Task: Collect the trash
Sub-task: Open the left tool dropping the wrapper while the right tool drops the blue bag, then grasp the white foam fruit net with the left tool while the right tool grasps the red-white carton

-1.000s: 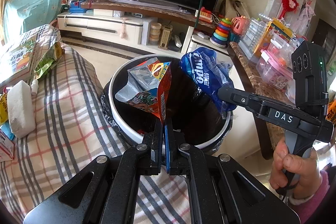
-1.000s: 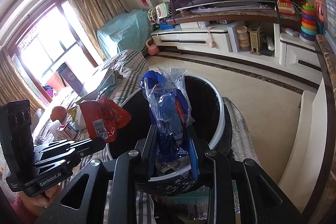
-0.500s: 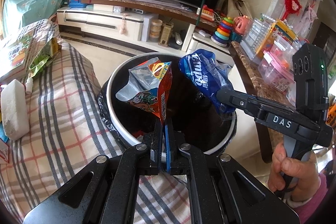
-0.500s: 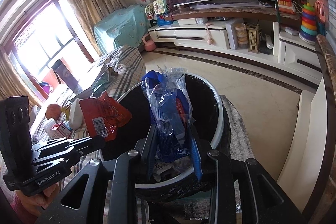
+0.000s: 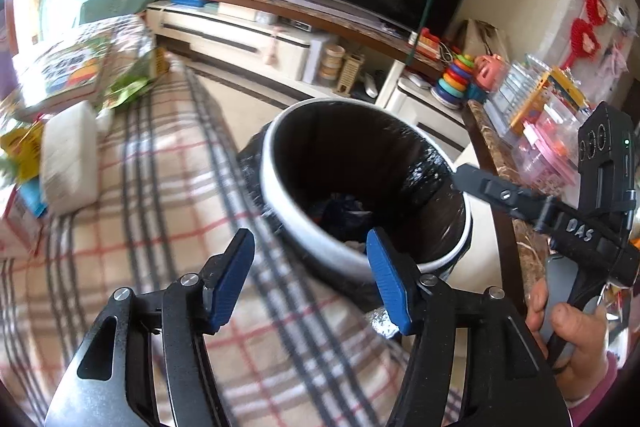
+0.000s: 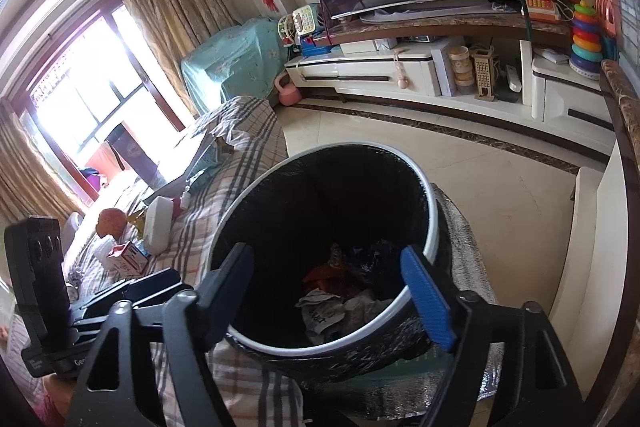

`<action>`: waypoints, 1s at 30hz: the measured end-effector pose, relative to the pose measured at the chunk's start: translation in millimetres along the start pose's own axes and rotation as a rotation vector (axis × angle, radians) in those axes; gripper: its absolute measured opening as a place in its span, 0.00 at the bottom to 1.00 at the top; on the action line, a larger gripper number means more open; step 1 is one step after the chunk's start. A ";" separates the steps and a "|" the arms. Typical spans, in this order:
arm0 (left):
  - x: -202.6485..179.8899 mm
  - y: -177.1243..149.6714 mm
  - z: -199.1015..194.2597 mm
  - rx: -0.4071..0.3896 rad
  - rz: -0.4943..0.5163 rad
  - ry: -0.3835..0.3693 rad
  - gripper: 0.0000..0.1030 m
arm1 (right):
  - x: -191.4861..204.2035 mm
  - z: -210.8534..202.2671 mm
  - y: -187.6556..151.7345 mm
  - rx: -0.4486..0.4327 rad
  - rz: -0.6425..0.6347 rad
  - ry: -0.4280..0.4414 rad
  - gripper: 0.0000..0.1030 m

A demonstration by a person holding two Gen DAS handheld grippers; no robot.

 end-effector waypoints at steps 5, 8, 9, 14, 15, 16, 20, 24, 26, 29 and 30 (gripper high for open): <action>25.4 -15.5 -20.6 -0.023 -0.076 0.045 0.66 | 24.7 -2.9 -4.4 -0.006 -0.033 0.017 0.88; 43.9 -25.1 -34.4 -0.041 -0.127 0.071 0.68 | 39.6 -2.1 -7.3 -0.003 -0.050 0.041 0.88; 50.4 -27.9 -38.9 -0.045 -0.139 0.082 0.68 | 45.2 -1.8 -8.8 -0.003 -0.057 0.050 0.88; 77.4 -39.7 -63.7 -0.084 -0.192 0.144 0.71 | 73.0 -0.9 -17.8 0.002 -0.088 0.087 0.89; 83.0 -42.4 -69.0 -0.092 -0.205 0.152 0.72 | 77.7 -0.1 -19.5 0.003 -0.093 0.093 0.90; 87.9 -45.1 -73.4 -0.098 -0.214 0.160 0.72 | 81.3 0.3 -21.2 0.004 -0.097 0.097 0.90; 106.9 -56.0 -88.4 -0.112 -0.250 0.195 0.73 | 104.5 5.4 -30.7 0.024 -0.138 0.123 0.91; 119.7 -65.8 -97.8 -0.115 -0.279 0.222 0.73 | 121.3 10.1 -39.4 0.041 -0.163 0.144 0.91; 125.5 -70.2 -102.1 -0.119 -0.286 0.236 0.73 | 128.9 13.0 -43.7 0.050 -0.172 0.155 0.91; 137.2 -76.1 -110.1 -0.121 -0.303 0.254 0.73 | 138.7 17.9 -49.4 0.066 -0.184 0.172 0.91; 140.2 -77.4 -112.1 -0.123 -0.310 0.260 0.73 | 141.7 18.9 -51.9 0.070 -0.187 0.180 0.91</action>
Point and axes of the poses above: each gripper's, at about its wrist camera, not at the fingertips, and z roughly the way its jaws point, x to its left, y to its top, the point moved 5 cm from there along z, roughly the way its jaws point, and after that the axes turned 5 degrees about -y, right-handed, at the moved point
